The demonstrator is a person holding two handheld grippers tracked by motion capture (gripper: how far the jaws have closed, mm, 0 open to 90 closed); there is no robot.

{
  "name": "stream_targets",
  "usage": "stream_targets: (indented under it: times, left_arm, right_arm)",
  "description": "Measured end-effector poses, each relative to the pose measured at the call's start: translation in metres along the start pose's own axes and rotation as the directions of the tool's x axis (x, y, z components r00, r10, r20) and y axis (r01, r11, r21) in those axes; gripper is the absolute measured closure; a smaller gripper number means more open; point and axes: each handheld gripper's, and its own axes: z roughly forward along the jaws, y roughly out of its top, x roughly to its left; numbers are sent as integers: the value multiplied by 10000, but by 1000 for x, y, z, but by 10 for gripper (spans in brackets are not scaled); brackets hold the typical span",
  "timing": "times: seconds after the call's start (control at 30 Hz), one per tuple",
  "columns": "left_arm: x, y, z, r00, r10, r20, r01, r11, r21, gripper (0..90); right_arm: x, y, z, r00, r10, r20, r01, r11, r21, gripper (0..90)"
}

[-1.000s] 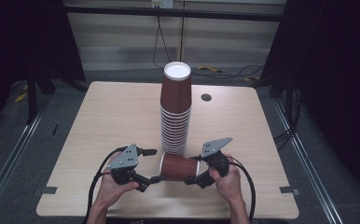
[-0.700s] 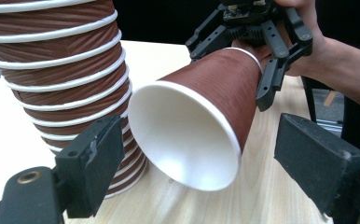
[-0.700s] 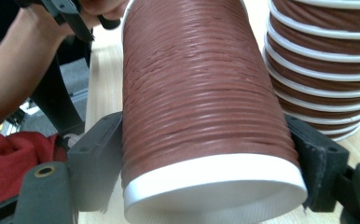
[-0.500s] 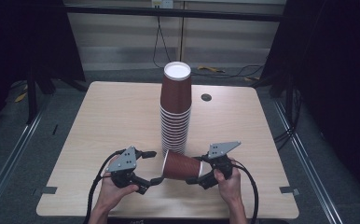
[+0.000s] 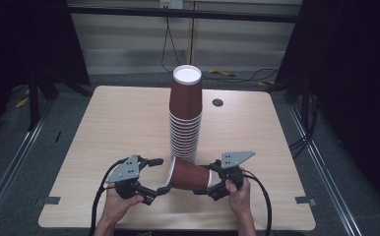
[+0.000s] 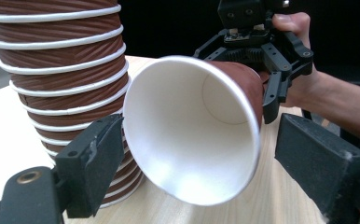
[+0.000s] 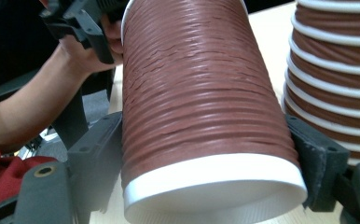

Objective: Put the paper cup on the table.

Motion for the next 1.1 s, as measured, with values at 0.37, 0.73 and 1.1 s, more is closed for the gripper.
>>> stream_targets:
  times: [0.37,0.73,1.1]
  left_arm:
    - [5,-7,12,9985,-338,436,342,9994,-93,91]
    - [5,-10,28,9964,-500,682,490,9987,164,18]
    - [7,-11,33,9917,-665,1104,660,9978,84,16]
  right_arm:
    - [1,0,3,9993,-220,-297,219,9998,-26,218]
    - [1,2,5,9982,-362,-468,359,9993,-74,218]
    - [2,3,9,9970,-501,-597,498,9987,-65,217]
